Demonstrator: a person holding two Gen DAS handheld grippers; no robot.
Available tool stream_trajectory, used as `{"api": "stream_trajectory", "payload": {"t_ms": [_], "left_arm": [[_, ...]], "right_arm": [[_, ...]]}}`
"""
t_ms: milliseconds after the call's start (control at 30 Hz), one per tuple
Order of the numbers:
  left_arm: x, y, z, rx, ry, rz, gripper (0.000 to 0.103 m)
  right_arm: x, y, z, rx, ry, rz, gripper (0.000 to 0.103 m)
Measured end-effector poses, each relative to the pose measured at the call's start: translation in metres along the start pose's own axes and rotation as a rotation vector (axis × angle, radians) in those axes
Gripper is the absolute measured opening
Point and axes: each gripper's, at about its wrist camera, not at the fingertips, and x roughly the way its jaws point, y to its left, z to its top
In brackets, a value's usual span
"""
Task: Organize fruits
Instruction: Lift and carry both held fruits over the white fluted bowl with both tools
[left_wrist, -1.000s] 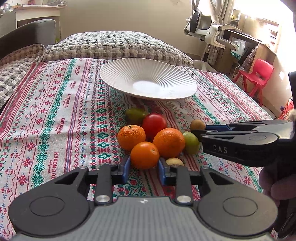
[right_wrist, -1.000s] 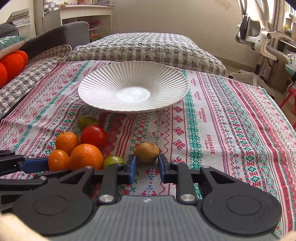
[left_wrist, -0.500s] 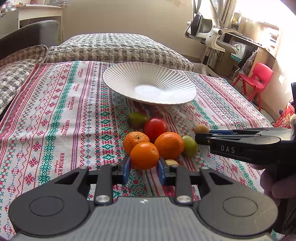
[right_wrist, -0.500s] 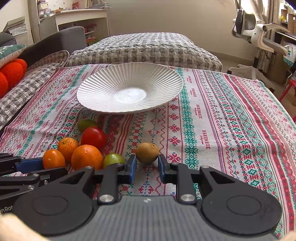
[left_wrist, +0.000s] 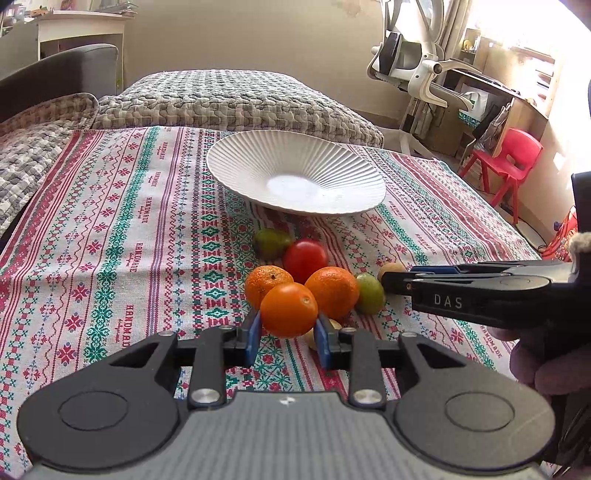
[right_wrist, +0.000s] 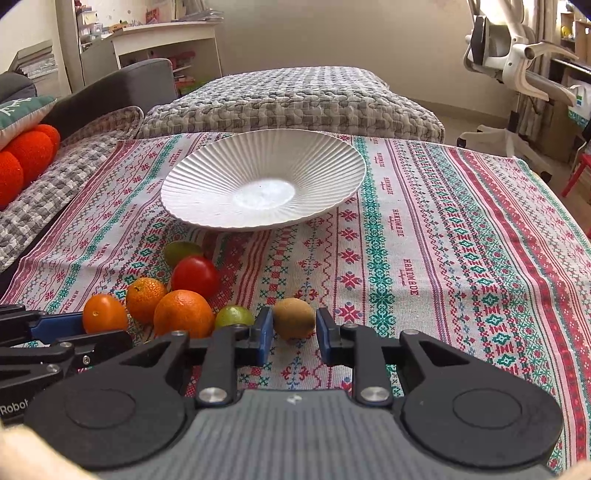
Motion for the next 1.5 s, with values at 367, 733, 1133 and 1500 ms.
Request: {"api": "stream_trajectory", "payload": {"t_ms": [367,733,1133,1500], "left_arm": [[0.001,0.002,0.0,-0.011,0.008,0.002,0.022],[-0.003,-0.001,0.008,0.001,-0.004,-0.007,0.022],[-0.003,0.0,0.039,0.012,-0.043,-0.024,0.022],[0.038,-0.004,0.081,0.045,-0.056,-0.024,0.022]], "right_arm": [[0.01,0.001,-0.002,0.001,-0.004,0.037,0.025],[-0.001,0.003,0.003,-0.006,-0.014,0.02,0.022],[-0.014,-0.006,0.032,0.027,-0.055,0.06,0.022],[0.007,-0.023,0.072,0.122,-0.074,0.145,0.022]]}}
